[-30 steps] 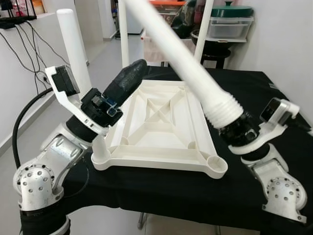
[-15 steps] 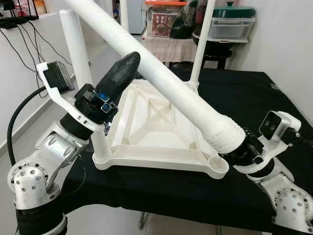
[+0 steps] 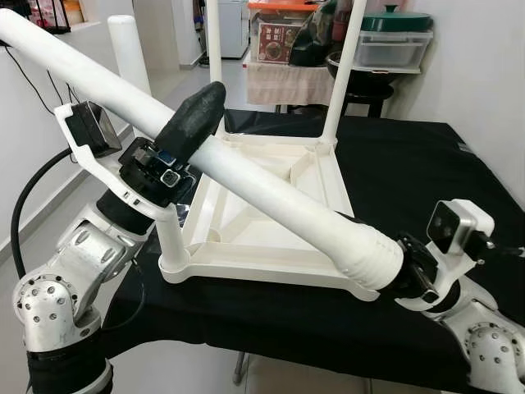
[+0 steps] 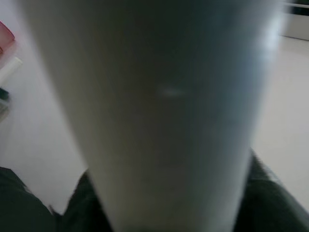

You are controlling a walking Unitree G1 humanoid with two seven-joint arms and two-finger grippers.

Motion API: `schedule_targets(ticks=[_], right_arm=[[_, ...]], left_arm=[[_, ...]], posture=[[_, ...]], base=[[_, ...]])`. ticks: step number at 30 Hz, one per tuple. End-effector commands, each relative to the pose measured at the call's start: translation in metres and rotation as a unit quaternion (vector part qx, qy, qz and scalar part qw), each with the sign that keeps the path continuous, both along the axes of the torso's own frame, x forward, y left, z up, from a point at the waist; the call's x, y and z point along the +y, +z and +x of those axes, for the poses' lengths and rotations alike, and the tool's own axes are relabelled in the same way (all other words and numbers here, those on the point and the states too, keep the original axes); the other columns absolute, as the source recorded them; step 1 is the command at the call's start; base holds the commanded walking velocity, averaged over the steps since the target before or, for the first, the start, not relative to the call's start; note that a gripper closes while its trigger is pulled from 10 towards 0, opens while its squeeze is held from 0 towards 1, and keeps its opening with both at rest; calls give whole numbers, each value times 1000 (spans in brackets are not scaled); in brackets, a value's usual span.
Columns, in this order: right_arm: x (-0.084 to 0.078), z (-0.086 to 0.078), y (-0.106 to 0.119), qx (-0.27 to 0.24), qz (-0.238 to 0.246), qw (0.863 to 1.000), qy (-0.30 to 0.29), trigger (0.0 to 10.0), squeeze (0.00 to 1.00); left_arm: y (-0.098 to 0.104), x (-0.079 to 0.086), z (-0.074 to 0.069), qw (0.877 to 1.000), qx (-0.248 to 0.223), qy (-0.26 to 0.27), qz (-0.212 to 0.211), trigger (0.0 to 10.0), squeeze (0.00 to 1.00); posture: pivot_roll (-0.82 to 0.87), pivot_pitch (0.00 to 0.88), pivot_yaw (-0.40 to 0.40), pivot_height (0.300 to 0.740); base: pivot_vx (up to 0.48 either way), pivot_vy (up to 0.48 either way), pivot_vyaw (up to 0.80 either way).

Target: Building children table

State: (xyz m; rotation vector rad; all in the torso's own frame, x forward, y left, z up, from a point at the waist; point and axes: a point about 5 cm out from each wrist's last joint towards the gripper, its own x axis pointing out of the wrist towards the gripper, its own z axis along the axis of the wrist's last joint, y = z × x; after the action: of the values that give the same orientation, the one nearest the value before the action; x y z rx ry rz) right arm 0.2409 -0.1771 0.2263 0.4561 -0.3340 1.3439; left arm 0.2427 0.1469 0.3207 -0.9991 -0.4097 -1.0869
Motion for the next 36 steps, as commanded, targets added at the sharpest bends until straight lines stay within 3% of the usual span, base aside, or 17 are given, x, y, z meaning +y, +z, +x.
schedule_targets(ticks=[1,13,20,21,30,31,34,36], right_arm=[[0,1,-5,11,-23,1000,-9,10000,0],[1,2,-6,10,-25,999,-17,10000,0],[-2,10,-8,23,-12,998,-54,10000,0],[-4,14,-8,38,-5,997,-64,10000,1000],[-7,15,-10,48,13,996,-73,10000,1000],[-6,15,-15,52,8,996,-78,10000,1000],[-6,15,-16,54,6,995,-80,10000,1000],[-6,17,-21,59,-9,994,-93,10000,1000]], left_arm=[[2,-2,-5,1000,-12,-18,-4,0,0],[2,-3,-8,1000,-10,-24,-11,0,0],[9,4,-7,999,-15,-9,-31,0,0],[12,7,-6,999,-18,-3,-37,0,0],[33,17,-2,998,-45,22,-48,0,0],[50,19,-4,996,-74,26,-51,0,0],[56,19,-5,995,-84,28,-51,0,0],[71,23,-7,992,-114,41,-40,0,0]], posture=[[26,0,-25,740],[28,0,-26,740],[28,0,-24,740],[28,0,-24,740],[30,0,-26,740],[33,0,-28,740],[33,0,-28,740],[29,0,-26,740]], base=[[0,0,0],[0,0,0],[0,0,0],[0,0,0],[0,0,0],[0,0,0],[0,0,0],[0,0,0]])
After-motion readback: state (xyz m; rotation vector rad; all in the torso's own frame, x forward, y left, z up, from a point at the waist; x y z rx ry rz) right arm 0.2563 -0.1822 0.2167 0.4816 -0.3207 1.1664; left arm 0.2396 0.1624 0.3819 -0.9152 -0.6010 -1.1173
